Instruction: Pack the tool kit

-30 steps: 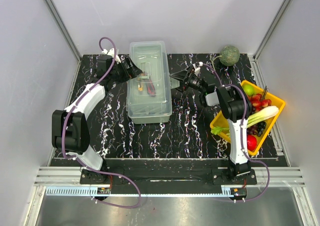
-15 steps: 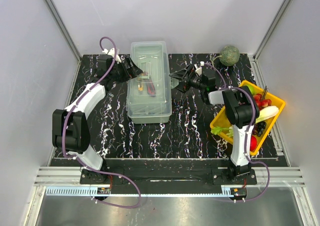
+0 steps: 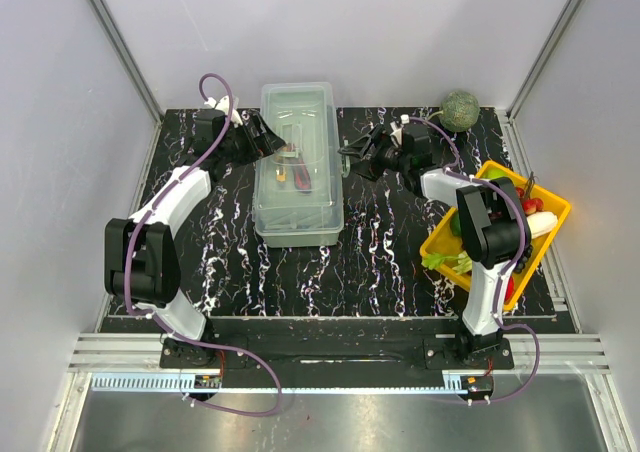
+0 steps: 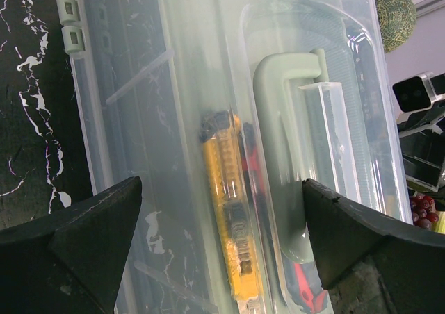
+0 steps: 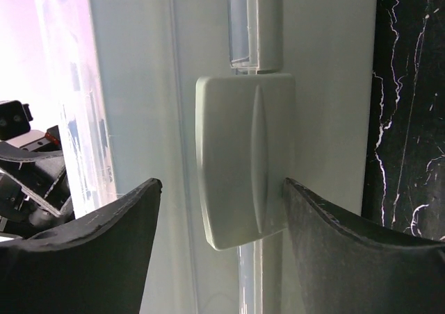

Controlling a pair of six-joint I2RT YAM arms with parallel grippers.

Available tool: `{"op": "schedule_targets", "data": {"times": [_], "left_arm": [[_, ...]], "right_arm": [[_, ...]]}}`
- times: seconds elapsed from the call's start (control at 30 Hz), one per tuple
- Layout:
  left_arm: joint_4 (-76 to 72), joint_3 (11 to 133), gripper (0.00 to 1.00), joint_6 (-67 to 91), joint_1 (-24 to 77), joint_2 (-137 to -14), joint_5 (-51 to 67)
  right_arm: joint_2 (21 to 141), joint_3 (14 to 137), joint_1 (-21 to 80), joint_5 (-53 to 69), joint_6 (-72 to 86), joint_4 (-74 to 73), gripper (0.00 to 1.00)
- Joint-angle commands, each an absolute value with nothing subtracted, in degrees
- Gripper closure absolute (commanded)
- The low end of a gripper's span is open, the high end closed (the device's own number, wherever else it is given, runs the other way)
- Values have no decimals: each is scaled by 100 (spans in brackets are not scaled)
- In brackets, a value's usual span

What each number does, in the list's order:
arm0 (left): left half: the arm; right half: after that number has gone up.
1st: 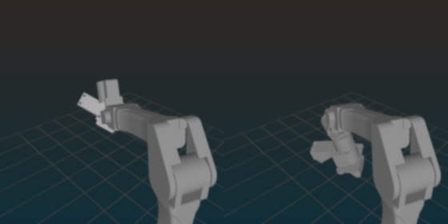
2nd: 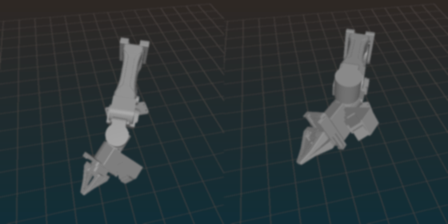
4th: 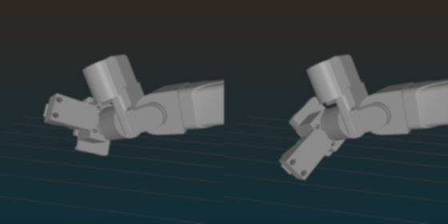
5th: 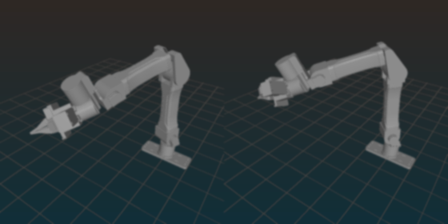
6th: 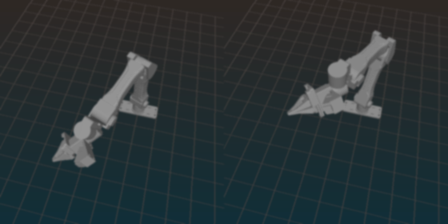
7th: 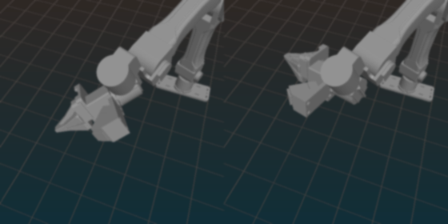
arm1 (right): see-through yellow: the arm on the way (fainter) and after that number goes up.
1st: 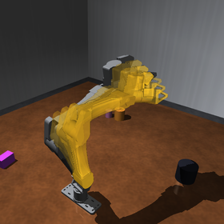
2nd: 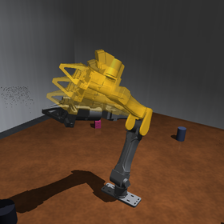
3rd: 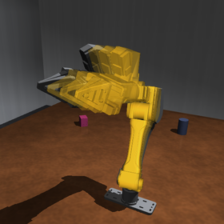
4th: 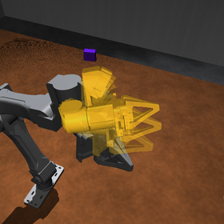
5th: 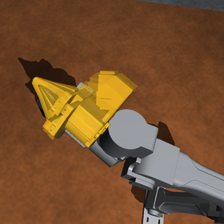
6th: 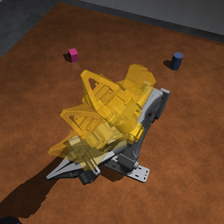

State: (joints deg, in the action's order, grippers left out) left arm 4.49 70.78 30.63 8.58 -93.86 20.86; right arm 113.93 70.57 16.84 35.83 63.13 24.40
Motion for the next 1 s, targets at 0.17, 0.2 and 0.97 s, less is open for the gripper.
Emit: {"op": "schedule_targets", "data": {"times": [0.17, 0.2, 0.97], "left_arm": [[527, 7093, 3, 3103, 949, -9642, 2408], [519, 7093, 3, 3111, 949, -9650, 2408], [501, 7058, 4, 3155, 949, -9756, 2470]], "right_arm": [[11153, 7453, 2136, 3823, 6152, 2443, 35], [11145, 7462, 2136, 3823, 6161, 2443, 37], [10705, 7814, 2320, 3585, 5510, 1590, 44]]}}
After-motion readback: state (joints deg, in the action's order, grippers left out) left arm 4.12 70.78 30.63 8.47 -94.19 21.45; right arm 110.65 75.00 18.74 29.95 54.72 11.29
